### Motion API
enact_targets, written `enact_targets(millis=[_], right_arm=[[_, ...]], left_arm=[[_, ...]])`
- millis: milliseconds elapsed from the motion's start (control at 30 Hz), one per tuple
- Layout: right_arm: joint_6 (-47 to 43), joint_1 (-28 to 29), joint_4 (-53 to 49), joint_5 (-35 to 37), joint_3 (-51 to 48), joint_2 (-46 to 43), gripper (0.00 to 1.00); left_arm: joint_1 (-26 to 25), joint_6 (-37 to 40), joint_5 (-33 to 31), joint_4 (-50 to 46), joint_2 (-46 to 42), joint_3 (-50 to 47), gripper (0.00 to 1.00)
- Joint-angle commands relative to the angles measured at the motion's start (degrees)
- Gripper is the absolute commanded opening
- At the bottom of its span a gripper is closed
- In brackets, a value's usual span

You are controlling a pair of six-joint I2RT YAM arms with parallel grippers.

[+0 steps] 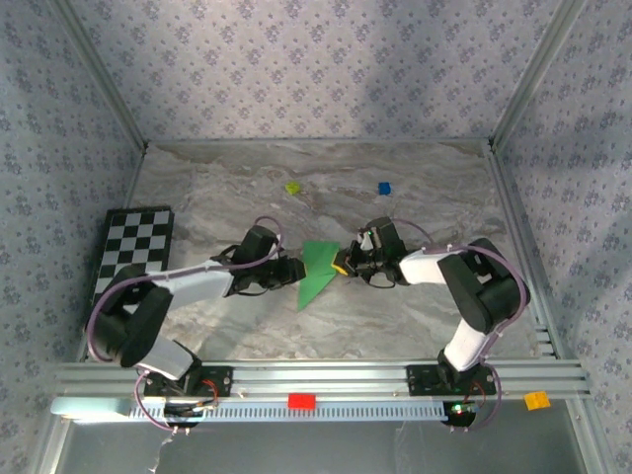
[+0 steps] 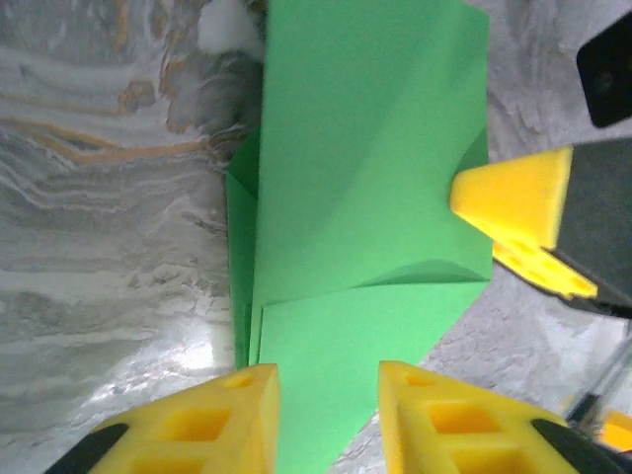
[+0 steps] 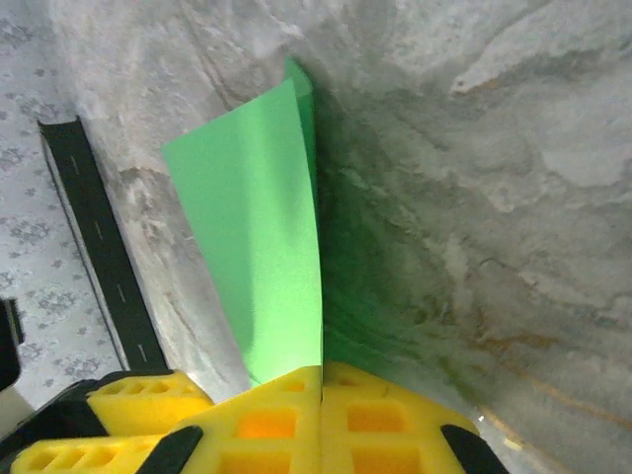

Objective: Fold a paper plane with a square sheet of paper (pick it up from the middle)
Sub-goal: Fold the wing for the fifth time at the center of the table.

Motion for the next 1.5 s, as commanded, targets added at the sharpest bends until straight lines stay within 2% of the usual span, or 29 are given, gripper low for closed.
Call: enact_targets(millis=[0,200,467,633,867,1067,1300,1467], right_arm=[[3.6,0.8,-2.6,3.0,-0.8,-3.4,0.02],[7.9,2.6,-2.4,5.5,-1.5,-4.8,0.01],[9.1,3.1,-1.9,5.0,-0.7,-4.3,0.01],[9.0,3.1,-2.5,4.8,-0.3,-4.7,0.02],[8.8,3.0,-2.8,4.7,-0.3,-5.0,0.02],[8.9,3.0,-2.6,4.7,-0.6,-5.2,0.02],[8.8,2.8,-2.8,4.5,-0.7,-5.4,0.03],[8.8,2.9,-3.0,4.6,-0.9,-5.6,0.03]], left_arm=[[-3.0,8.0,-6.2,-7.1,-3.7,2.4,0.34],[-10.8,14.6,-16.2,-11.9,-5.6,3.8,0.42],[-22.0,18.9,-33.8,-16.5,1.0,9.0,0.48],[-25.9,19.9,-41.5,-20.3,7.1,13.7,0.50],[-28.6,20.9,-47.1,-24.5,14.1,18.4,0.49],[-29.9,20.5,-50.2,-25.6,16.4,19.1,0.43],[-30.0,19.7,-51.2,-25.7,16.3,18.6,0.24],[-30.1,19.6,-51.6,-25.8,16.1,18.4,0.17]])
